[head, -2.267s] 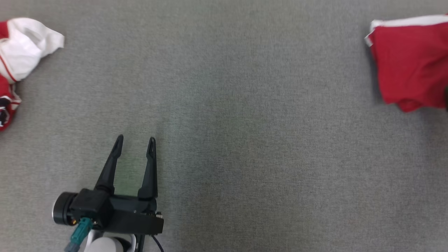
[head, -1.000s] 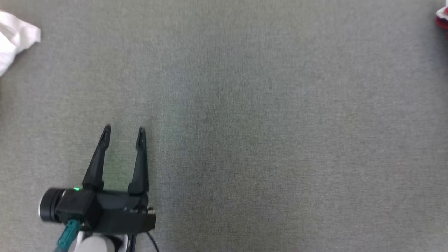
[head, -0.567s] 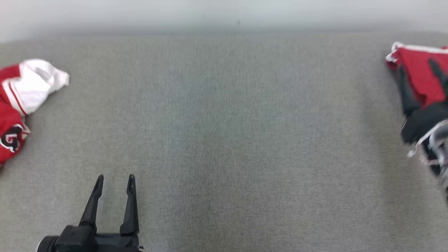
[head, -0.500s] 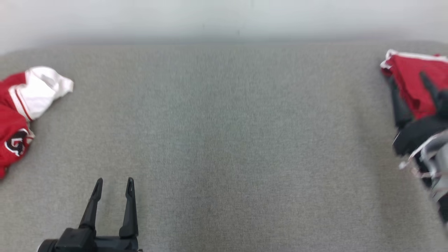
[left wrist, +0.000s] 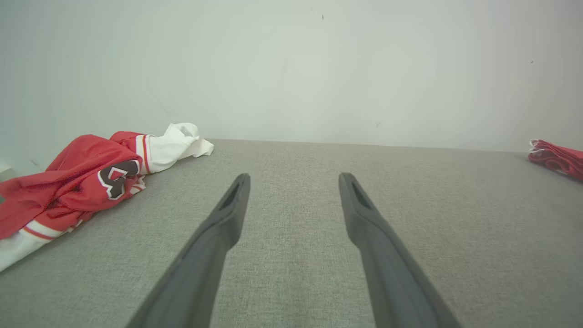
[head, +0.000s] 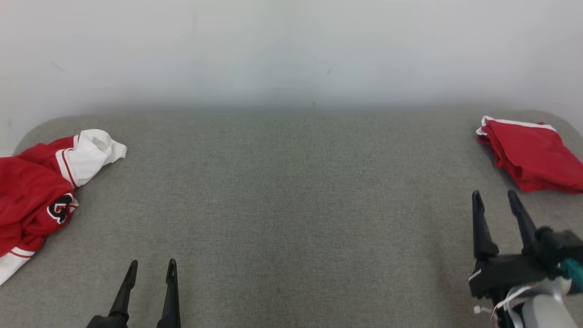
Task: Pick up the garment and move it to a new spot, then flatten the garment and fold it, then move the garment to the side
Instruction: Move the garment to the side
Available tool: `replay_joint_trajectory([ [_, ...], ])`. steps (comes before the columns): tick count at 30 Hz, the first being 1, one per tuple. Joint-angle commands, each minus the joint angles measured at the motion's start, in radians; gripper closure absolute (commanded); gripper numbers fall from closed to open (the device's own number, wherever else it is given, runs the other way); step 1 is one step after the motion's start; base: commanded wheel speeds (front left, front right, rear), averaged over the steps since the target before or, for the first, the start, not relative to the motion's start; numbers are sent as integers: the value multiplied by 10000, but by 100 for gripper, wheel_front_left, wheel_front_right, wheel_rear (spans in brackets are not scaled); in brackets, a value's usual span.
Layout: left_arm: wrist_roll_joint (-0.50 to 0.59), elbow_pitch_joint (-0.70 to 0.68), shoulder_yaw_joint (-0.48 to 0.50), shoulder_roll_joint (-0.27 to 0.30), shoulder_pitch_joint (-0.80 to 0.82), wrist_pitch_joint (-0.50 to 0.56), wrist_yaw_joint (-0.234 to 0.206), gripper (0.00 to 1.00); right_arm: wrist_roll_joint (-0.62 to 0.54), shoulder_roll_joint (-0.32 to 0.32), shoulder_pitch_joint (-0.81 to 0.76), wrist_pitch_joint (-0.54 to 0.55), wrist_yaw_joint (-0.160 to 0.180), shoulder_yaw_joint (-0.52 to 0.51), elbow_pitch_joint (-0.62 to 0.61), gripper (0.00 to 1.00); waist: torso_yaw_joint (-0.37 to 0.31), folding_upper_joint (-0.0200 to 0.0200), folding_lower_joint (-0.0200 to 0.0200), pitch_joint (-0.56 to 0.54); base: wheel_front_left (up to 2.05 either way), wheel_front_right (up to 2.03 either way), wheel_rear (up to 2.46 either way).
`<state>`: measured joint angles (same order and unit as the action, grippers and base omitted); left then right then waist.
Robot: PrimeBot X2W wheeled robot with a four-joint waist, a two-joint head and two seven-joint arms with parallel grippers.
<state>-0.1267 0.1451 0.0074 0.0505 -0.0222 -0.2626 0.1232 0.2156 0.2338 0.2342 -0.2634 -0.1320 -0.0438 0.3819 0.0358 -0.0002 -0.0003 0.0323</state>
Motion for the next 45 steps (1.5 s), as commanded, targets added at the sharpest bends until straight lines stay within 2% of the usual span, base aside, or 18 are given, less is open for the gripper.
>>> replay_joint_trajectory([
  [1, -3, 21, 48, -4, -149, -34, 0, 0, -101, -151, -226, -9, 19, -72, -110, 0, 114, 2, 3, -202, 0, 0, 0],
  [6, 34, 113, 172, -6, -203, -34, 30, 0, -443, -1004, -1224, -8, 19, -658, -929, 0, 192, 2, 3, -329, 0, 0, 0],
  [13, 131, 240, 251, -7, -292, -34, 64, 0, -565, -1631, -2254, -7, 19, -604, -1598, 0, 280, 2, 3, -450, 0, 0, 0],
  [17, 189, 326, 186, -4, -355, -34, 76, 0, -758, -1754, -2689, -7, 19, -306, -1579, 0, 317, 2, 3, -470, 0, 0, 0],
  [23, 239, 424, 187, -4, -432, -34, 59, 0, -725, -1826, -2969, -5, 19, -394, -1629, 0, 289, 2, 3, -489, 0, 0, 0],
  [45, 209, 537, 305, -6, -371, -34, 61, 0, -600, -1846, -2847, -7, 19, -303, -1467, 0, 397, 2, 3, -549, 0, 0, 0],
])
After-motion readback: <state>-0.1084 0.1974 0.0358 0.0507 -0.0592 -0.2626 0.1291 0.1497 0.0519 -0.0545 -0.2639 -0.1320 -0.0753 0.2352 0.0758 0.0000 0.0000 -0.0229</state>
